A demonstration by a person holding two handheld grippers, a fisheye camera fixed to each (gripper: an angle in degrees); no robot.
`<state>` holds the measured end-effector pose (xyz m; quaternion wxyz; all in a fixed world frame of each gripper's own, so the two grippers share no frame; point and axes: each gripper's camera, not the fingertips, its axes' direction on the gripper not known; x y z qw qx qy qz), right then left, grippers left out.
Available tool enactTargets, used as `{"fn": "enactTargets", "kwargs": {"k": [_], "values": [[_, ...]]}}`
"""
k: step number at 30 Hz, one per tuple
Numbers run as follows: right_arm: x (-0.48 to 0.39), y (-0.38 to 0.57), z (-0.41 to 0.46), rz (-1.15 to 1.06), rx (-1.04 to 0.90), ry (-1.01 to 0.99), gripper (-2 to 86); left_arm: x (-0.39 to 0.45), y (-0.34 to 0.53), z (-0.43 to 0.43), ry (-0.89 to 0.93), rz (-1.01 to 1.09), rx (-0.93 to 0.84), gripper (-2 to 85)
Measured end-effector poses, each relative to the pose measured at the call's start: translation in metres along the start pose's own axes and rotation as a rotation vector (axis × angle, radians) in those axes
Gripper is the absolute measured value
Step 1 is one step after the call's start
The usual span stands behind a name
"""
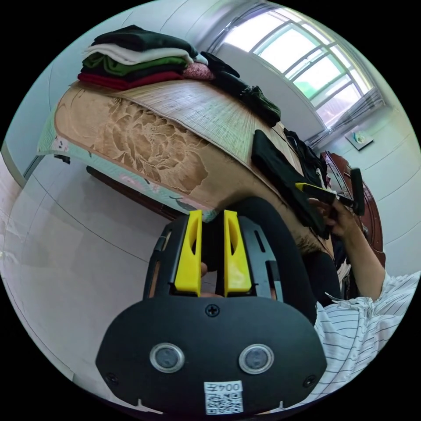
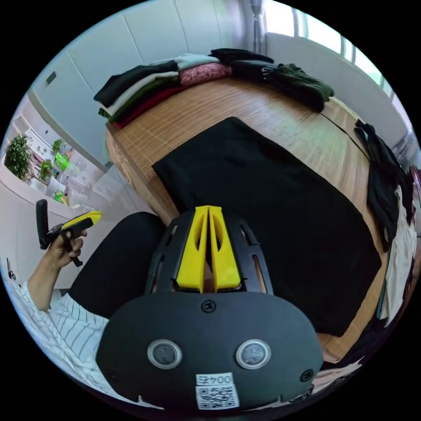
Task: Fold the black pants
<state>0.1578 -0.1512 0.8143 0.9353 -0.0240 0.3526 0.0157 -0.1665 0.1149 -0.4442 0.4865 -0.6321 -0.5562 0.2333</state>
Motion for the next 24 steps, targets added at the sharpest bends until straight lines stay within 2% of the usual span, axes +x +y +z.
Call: {"fn": "enactTargets", "kwargs": {"k": [3, 5, 9, 15, 17, 24], "values": [[0.029, 0.028, -0.021, 0.081, 0.019, 0.009, -0.8, -0.008, -0.006, -0.009, 0.009, -0.009, 0.01, 7.6], [0.059, 0.057, -0.032, 0.196, 0.025, -0.067, -0.8, -0.015, -0.012, -0.015, 0.016, -0.012, 0.011, 7.5], [0.073, 0.093, -0.039, 0.289, 0.064, -0.164, -0.7, -0.024, -0.026, -0.02, 0.016, -0.016, -0.007, 7.2], [0.038, 0.098, -0.011, 0.232, 0.001, -0.046, -0.1, -0.03, -0.056, -0.033, 0.016, -0.005, -0.027, 6.8], [0.032, 0.098, 0.014, 0.202, -0.086, 0.03, 0.9, -0.029, -0.068, -0.04, 0.015, -0.001, -0.034, 6.7], [0.008, 0.123, -0.003, 0.17, 0.055, 0.119, 8.1, -0.002, -0.088, -0.067, 0.064, 0.048, 0.012, 6.3]]}}
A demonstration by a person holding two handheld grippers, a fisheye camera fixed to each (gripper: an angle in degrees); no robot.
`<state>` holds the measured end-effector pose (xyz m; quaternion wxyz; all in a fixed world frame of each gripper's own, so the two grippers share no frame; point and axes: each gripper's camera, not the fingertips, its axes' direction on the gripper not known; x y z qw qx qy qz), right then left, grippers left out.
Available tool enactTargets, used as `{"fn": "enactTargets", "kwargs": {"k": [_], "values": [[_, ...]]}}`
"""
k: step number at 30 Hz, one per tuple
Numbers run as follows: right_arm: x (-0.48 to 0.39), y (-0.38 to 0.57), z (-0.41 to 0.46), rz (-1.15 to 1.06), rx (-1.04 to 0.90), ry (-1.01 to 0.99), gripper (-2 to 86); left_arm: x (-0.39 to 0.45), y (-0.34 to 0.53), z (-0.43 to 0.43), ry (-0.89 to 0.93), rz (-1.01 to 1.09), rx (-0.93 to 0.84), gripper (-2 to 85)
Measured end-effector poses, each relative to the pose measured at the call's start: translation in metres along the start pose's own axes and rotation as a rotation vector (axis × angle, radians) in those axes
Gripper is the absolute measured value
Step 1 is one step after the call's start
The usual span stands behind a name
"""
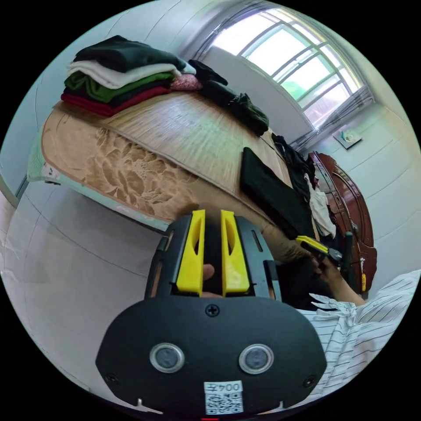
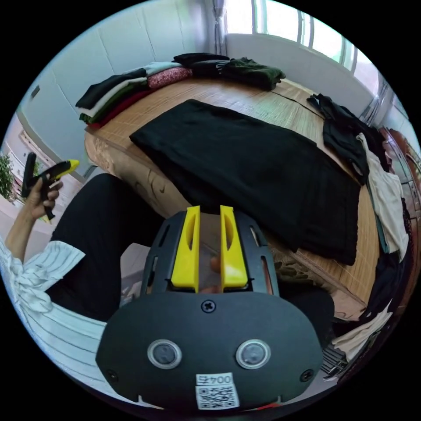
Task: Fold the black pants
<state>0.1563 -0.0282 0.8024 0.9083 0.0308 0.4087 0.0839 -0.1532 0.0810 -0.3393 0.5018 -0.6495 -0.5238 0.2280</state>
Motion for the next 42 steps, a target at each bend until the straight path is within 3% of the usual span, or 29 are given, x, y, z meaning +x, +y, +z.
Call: {"fn": "enactTargets", "kwargs": {"k": [4, 7, 10, 14, 18, 24, 29, 32, 42], "values": [[-0.013, 0.004, 0.011, -0.051, 0.064, 0.057, 6.4, 0.052, -0.003, 0.015, 0.08, 0.1, -0.005, 6.3], [-0.017, 0.004, 0.028, -0.106, 0.001, 0.108, 2.1, 0.09, 0.0, 0.035, 0.151, 0.145, -0.026, 6.4], [0.002, 0.006, 0.015, -0.015, -0.01, -0.024, 0.1, 0.124, -0.002, 0.044, 0.154, 0.201, -0.032, 6.8], [0.037, 0.015, -0.023, 0.03, 0.199, -0.059, -0.6, 0.143, -0.037, 0.053, 0.048, 0.265, -0.017, 7.6], [0.088, 0.023, -0.023, 0.195, 0.233, -0.123, -0.7, 0.129, -0.09, 0.079, 0.041, 0.202, -0.075, 8.6], [0.139, 0.065, -0.014, 0.419, 0.307, -0.344, -0.7, 0.072, -0.15, 0.11, 0.241, -0.139, -0.086, 10.8], [0.159, 0.089, -0.003, 0.453, 0.282, -0.386, -0.7, 0.085, -0.163, 0.137, 0.111, -0.031, -0.221, 12.3], [0.17, 0.094, -0.002, 0.45, 0.281, -0.395, -0.7, 0.092, -0.163, 0.14, 0.065, 0.025, -0.214, 12.1], [0.197, 0.089, -0.009, 0.448, 0.325, -0.442, -0.7, 0.058, -0.143, 0.152, 0.165, -0.039, -0.15, 7.0]]}}
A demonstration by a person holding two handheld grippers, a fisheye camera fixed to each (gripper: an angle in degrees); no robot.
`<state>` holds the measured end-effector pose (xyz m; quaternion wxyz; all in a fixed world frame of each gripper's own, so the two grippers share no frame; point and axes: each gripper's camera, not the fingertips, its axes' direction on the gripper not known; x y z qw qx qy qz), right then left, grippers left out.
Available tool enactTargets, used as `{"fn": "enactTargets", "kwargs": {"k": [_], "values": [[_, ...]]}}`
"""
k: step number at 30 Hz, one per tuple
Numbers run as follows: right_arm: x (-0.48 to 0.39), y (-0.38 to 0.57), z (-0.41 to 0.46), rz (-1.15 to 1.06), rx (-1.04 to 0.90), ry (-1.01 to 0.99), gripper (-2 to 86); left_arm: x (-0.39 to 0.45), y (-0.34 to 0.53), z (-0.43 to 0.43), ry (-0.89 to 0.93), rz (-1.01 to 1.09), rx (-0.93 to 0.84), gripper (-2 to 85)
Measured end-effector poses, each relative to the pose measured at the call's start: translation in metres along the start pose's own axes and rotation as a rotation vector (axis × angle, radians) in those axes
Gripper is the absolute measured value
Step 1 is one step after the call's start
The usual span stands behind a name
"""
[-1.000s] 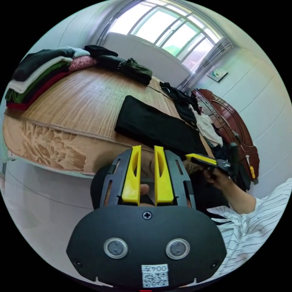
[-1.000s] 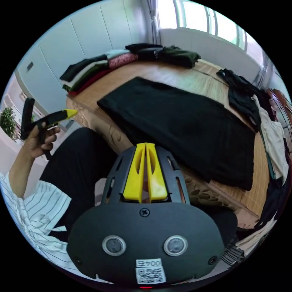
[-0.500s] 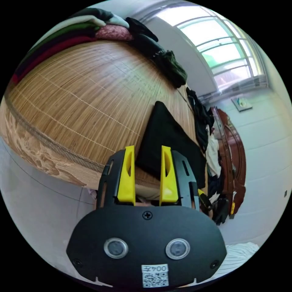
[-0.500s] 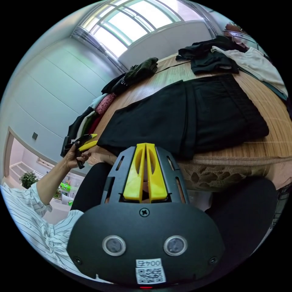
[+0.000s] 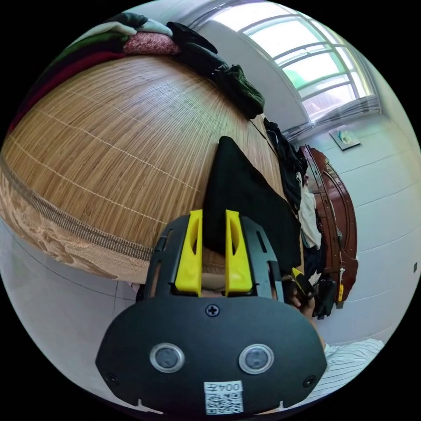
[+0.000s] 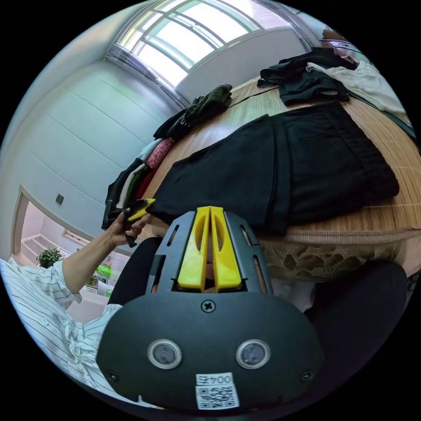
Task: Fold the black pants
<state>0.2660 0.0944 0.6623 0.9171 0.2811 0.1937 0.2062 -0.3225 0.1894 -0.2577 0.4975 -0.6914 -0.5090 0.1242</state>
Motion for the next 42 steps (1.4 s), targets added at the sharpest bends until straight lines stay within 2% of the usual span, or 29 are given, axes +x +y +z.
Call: {"fn": "enactTargets", "kwargs": {"k": [6, 10, 12, 18, 27, 33, 37, 39, 41, 42], "values": [[-0.031, -0.042, 0.022, -0.098, -0.025, -0.039, -0.7, -0.021, 0.015, 0.0, 0.09, 0.013, 0.052, 2.4], [-0.035, -0.059, 0.07, -0.066, -0.223, 0.107, -0.7, -0.023, 0.027, -0.011, 0.199, 0.063, 0.153, 1.5], [-0.029, -0.059, 0.068, -0.063, -0.173, 0.083, -0.7, -0.016, 0.031, -0.015, 0.212, 0.098, 0.189, 1.4], [-0.006, -0.071, 0.05, -0.018, -0.175, -0.002, -0.7, 0.032, 0.046, -0.018, 0.281, 0.323, 0.273, 1.1], [0.04, -0.089, -0.017, 0.065, -0.082, -0.102, -0.7, 0.168, 0.057, 0.009, 0.261, 0.684, 0.273, 0.9], [0.099, -0.091, -0.106, 0.19, 0.108, -0.169, -0.7, 0.279, 0.077, 0.066, 0.286, 0.856, 0.243, 0.8], [0.145, -0.079, -0.17, 0.293, 0.257, -0.141, -0.6, 0.349, 0.124, 0.155, 0.251, 0.996, 0.186, 0.9], [0.165, -0.073, -0.193, 0.35, 0.302, -0.121, -0.4, 0.369, 0.156, 0.216, 0.213, 1.055, 0.109, 1.0], [0.189, -0.067, -0.216, 0.435, 0.331, -0.111, 0.0, 0.377, 0.2, 0.31, 0.156, 1.109, -0.127, 1.2], [0.195, -0.066, -0.221, 0.454, 0.339, -0.127, 0.3, 0.375, 0.209, 0.329, 0.136, 1.105, -0.184, 1.2]]}}
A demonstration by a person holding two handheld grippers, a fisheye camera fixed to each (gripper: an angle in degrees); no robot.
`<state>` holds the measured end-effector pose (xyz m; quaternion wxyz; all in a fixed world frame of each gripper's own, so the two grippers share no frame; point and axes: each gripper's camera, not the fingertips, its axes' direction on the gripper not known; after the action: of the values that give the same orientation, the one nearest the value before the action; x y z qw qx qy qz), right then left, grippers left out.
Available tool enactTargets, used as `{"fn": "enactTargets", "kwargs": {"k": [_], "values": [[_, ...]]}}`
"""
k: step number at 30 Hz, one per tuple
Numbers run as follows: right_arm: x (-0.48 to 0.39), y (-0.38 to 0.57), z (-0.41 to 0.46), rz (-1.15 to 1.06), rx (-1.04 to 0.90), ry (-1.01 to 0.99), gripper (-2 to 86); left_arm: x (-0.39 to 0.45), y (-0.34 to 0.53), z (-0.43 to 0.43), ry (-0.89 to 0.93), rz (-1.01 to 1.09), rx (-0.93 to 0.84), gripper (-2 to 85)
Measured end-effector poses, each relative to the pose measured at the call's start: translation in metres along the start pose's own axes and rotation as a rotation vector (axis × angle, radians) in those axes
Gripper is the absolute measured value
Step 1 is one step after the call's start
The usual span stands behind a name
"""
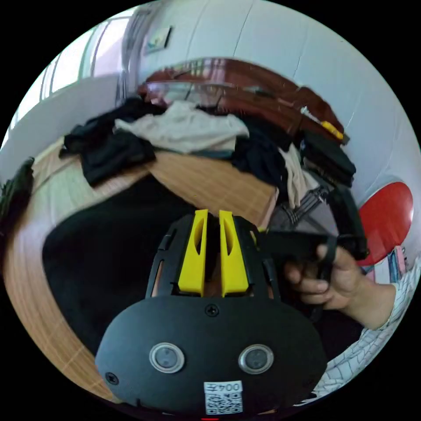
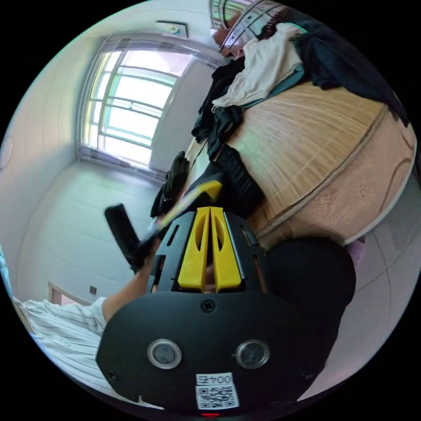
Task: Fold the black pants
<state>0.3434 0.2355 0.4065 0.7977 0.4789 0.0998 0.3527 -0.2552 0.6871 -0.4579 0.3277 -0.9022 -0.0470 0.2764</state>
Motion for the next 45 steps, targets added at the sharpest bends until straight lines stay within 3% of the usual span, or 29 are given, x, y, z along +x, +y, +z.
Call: {"fn": "enactTargets", "kwargs": {"k": [3, 7, 9, 13, 18, 25, 33, 36, 38, 40, 42, 44, 45], "values": [[0.012, -0.016, -0.018, 0.04, 0.013, -0.067, 4.8, -0.007, 0.009, 0.024, 0.076, -0.117, -0.038, 1.5], [0.021, -0.049, -0.022, 0.014, -0.021, -0.197, 10.5, -0.047, 0.003, -0.043, 0.286, -0.231, 0.172, 1.4], [0.026, -0.067, -0.014, 0.023, -0.073, -0.216, 11.5, -0.073, 0.011, -0.075, 0.231, -0.278, 0.234, 1.2], [0.041, -0.102, -0.002, 0.074, -0.152, -0.222, 11.4, -0.146, 0.048, -0.108, -0.006, -0.439, 0.181, 0.4], [0.035, -0.127, 0.018, 0.036, -0.27, -0.103, 10.2, -0.192, 0.071, -0.062, 0.053, -0.554, 0.023, 0.2], [-0.004, -0.147, 0.05, -0.143, -0.383, -0.014, 9.1, -0.214, 0.049, -0.07, 0.09, -0.594, 0.048, 0.2], [-0.037, -0.173, 0.102, -0.189, -0.559, -0.005, 4.5, -0.235, 0.024, -0.085, 0.141, -0.636, 0.055, 0.2], [-0.101, -0.161, 0.097, -0.488, -0.501, 0.158, 3.6, -0.242, 0.011, -0.098, 0.154, -0.658, 0.073, 0.2], [-0.157, -0.127, 0.08, -0.796, -0.365, 0.297, 3.3, -0.24, 0.006, -0.111, 0.154, -0.648, 0.155, 0.3], [-0.17, -0.105, 0.076, -0.926, -0.269, 0.433, 3.1, -0.24, 0.004, -0.114, 0.168, -0.649, 0.183, 0.3], [-0.149, -0.108, 0.086, -0.824, -0.266, 0.524, 2.6, -0.244, -0.002, -0.115, 0.173, -0.676, 0.171, 0.2], [-0.094, -0.131, 0.095, -0.482, -0.328, 0.556, 0.7, -0.25, -0.02, -0.11, 0.158, -0.713, 0.066, 0.2], [-0.085, -0.134, 0.091, -0.428, -0.32, 0.52, 0.6, -0.25, -0.026, -0.109, 0.157, -0.71, 0.041, 0.2]]}}
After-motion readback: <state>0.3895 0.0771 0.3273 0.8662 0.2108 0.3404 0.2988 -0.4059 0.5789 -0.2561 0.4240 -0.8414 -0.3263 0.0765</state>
